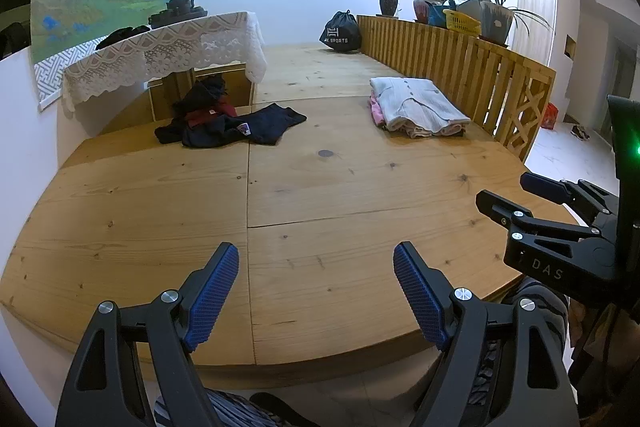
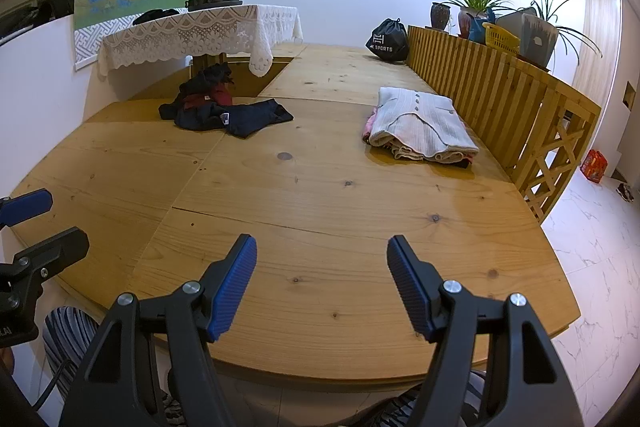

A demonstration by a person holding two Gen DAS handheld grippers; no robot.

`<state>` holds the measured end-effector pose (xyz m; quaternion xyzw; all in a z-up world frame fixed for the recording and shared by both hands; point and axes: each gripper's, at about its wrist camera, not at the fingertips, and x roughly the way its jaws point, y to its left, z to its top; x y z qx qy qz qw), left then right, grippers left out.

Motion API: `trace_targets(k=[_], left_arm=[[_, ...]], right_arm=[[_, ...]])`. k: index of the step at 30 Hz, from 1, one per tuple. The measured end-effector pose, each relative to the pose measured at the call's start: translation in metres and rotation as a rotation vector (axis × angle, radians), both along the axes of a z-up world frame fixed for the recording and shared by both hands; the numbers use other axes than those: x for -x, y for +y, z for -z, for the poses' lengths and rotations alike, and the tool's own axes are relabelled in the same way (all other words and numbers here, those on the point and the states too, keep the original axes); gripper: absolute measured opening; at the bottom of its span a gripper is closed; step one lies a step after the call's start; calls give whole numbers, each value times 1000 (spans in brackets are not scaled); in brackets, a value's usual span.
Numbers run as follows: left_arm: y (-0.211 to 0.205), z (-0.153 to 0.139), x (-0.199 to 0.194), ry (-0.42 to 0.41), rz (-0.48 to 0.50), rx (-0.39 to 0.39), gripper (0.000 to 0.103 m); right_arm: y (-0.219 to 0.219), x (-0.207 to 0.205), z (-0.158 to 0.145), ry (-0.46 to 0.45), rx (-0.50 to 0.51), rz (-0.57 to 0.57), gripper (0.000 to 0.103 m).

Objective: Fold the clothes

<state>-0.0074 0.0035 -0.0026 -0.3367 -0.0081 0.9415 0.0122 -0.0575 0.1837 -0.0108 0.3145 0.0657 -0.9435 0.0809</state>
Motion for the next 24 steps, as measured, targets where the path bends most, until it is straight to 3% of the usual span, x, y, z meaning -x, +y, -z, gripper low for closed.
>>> trace_targets(k=[24], left_arm=[[-1,4,6,-12,0,-10,78]], right_arm=[[-2,5,5,-20,-9,-5,67]])
